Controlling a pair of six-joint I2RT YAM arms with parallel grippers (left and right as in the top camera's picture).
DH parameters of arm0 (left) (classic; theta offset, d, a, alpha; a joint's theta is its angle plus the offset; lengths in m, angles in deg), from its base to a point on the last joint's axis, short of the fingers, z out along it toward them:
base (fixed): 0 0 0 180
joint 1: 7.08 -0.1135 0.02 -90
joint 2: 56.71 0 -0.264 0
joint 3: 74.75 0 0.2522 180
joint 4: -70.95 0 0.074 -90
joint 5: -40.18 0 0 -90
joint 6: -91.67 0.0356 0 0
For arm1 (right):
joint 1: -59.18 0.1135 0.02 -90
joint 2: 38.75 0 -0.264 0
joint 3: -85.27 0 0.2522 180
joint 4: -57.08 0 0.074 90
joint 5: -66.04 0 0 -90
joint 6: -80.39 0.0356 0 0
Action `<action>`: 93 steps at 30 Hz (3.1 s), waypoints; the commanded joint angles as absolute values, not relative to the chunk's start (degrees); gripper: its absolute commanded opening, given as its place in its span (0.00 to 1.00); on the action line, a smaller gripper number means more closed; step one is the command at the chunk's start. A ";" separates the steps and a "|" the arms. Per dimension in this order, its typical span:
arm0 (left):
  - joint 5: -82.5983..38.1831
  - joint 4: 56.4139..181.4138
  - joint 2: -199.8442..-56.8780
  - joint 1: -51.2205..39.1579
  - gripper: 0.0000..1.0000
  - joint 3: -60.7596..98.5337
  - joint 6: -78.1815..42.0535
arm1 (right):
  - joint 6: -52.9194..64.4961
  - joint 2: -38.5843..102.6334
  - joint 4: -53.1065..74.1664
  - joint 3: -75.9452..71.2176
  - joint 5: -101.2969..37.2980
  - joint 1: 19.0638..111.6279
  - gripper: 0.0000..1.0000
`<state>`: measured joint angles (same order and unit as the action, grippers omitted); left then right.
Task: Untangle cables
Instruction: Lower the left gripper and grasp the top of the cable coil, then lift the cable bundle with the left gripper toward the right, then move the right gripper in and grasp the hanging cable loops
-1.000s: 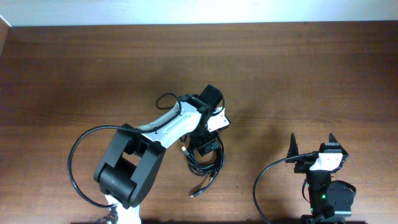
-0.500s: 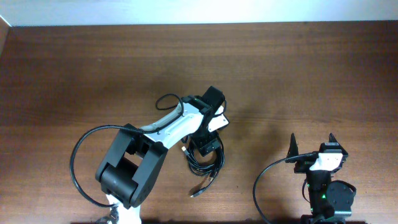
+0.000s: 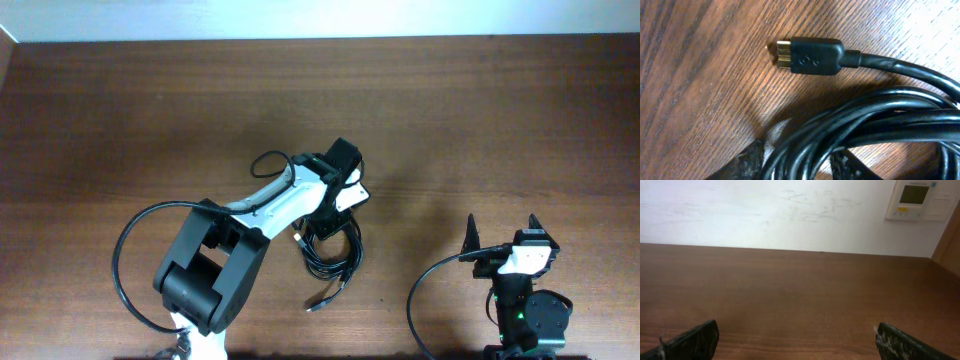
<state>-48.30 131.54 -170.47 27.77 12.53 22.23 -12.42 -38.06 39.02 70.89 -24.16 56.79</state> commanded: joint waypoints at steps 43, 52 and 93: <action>-4.28 118.97 -169.46 27.49 0.00 17.12 -0.04 | -12.37 -38.56 39.41 71.20 -23.88 56.53 0.99; 0.50 123.89 -163.17 24.71 0.00 17.14 3.26 | 20.30 -38.56 42.32 69.38 -39.92 56.53 0.99; 4.44 131.41 -157.07 19.97 0.00 17.12 -0.50 | 17.79 11.60 -11.12 19.39 -71.64 56.53 0.84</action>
<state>0.55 132.26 -158.58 19.97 15.65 -0.35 20.94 9.70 -11.40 20.33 -70.50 56.79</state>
